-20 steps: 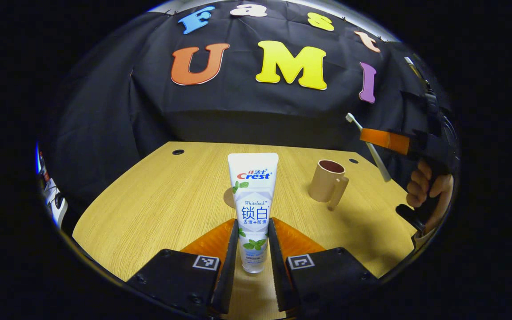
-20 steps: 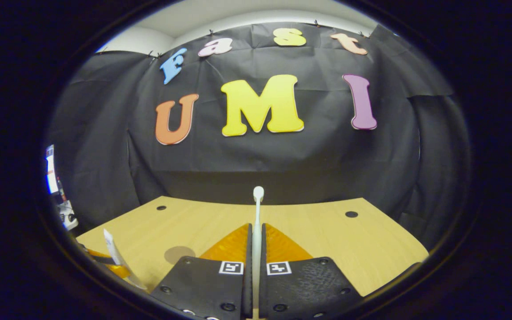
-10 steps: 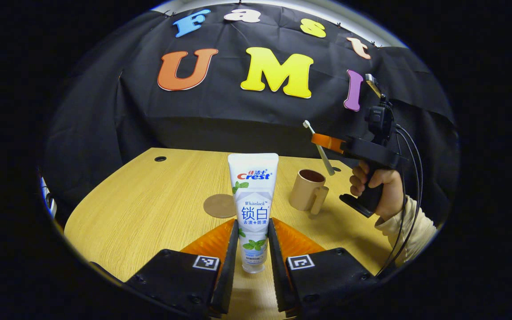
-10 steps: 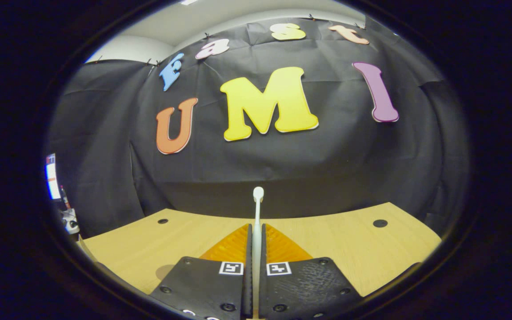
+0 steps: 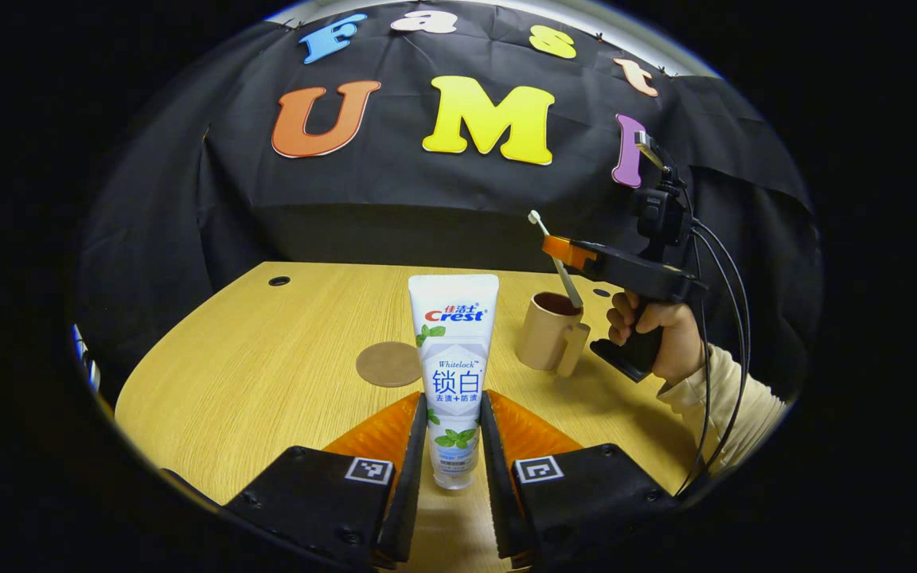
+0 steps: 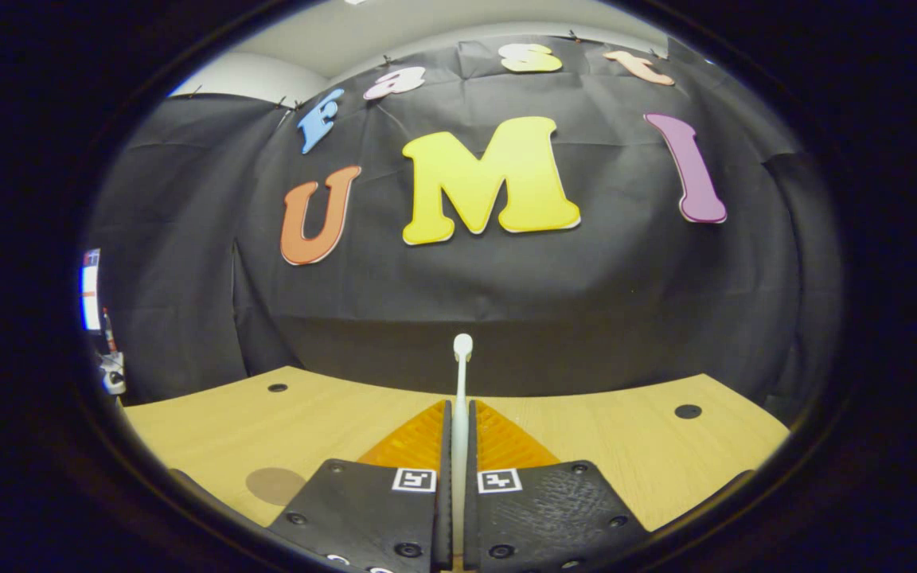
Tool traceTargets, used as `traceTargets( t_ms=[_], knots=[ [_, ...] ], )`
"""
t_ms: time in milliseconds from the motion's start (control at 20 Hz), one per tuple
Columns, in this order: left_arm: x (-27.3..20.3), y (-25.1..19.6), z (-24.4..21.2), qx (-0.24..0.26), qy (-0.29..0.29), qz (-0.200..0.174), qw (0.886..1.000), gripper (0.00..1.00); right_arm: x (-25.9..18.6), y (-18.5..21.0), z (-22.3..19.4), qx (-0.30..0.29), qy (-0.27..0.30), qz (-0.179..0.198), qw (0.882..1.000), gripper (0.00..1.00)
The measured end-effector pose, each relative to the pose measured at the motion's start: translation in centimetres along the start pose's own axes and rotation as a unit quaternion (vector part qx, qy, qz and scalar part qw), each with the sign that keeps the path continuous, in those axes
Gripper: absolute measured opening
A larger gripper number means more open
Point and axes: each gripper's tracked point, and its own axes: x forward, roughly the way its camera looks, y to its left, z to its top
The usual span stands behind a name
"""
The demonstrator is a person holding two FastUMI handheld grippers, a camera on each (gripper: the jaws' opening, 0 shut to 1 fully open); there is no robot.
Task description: Put the toothbrush and toothpaste on the desktop into the cup, then pick up the cup and place it on the coaster on the desktop.
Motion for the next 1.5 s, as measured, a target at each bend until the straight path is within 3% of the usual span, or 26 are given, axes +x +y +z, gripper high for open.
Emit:
traceTargets(
  t_ms=[100, 150, 1300, 1350, 1500],
  knots=[
    [-0.1, -0.2, -0.2, 0.003, 0.004, -0.001, 1.000, 0.46, 0.0, 0.0, 0.1, 0.009, -0.001, 0.000, 1.000, 0.04],
    [0.0, -0.2, -0.3, 0.003, 0.005, 0.000, 1.000, 0.42, 0.1, 0.1, 0.2, 0.011, 0.000, 0.000, 1.000, 0.04],
    [0.6, -0.9, -0.4, 0.005, 0.014, 0.001, 1.000, 0.42, -1.9, 0.5, -2.2, 0.017, 0.036, 0.020, 0.999, 0.10],
    [0.9, -1.2, 0.2, 0.006, 0.008, -0.001, 1.000, 0.42, -2.5, 0.6, -1.6, 0.011, 0.028, 0.027, 0.999, 0.13],
    [2.3, -2.4, 1.6, 0.016, -0.012, -0.006, 1.000, 0.42, -5.3, 0.1, -0.4, -0.011, 0.003, 0.033, 0.999, 0.63]
  ],
)
